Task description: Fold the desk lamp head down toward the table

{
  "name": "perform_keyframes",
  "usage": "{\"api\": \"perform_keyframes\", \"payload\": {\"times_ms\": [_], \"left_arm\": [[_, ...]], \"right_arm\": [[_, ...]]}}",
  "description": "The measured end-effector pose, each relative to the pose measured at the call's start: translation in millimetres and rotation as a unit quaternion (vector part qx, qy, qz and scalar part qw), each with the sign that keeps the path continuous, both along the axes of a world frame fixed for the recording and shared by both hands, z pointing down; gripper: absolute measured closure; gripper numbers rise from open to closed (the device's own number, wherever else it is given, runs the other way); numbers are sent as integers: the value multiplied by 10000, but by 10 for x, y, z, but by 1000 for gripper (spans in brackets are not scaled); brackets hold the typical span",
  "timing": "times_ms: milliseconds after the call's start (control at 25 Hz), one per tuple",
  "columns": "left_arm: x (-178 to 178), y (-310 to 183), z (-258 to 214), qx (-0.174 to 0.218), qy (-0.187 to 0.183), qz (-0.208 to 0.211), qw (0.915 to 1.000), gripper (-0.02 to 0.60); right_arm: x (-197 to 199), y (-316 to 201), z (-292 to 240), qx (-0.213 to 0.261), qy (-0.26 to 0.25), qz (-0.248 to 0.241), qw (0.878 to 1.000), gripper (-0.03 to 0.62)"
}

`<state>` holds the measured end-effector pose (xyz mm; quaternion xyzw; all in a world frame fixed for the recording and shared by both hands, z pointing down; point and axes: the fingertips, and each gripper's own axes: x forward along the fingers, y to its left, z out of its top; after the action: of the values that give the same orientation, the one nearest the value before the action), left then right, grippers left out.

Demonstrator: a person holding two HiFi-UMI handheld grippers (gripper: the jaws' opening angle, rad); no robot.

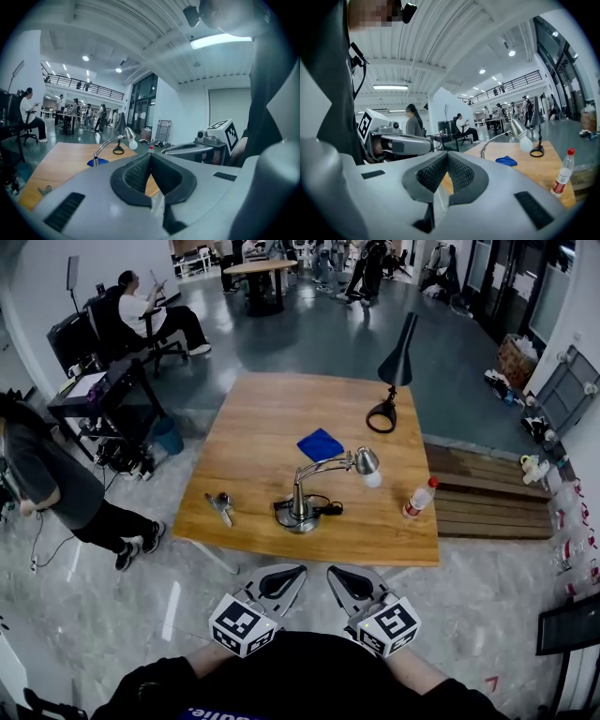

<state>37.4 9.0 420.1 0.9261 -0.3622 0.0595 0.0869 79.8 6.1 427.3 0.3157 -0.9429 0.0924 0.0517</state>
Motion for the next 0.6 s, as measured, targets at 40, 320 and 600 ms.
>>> {"api": "perform_keyframes", "payload": {"times_ms": [40, 320, 600], "left_arm": [[34, -10, -4, 3, -20, -36, 10000, 573], [86, -284, 11, -11, -64, -203, 9998, 573], [-192, -969, 36, 106, -21, 51, 9999, 573]], "right_arm": [[37, -14, -9, 26, 0, -28, 10000, 589], [171, -336, -183, 364, 290, 23, 9989, 589], [34, -975, -197, 596, 855, 497, 9933, 589]]}}
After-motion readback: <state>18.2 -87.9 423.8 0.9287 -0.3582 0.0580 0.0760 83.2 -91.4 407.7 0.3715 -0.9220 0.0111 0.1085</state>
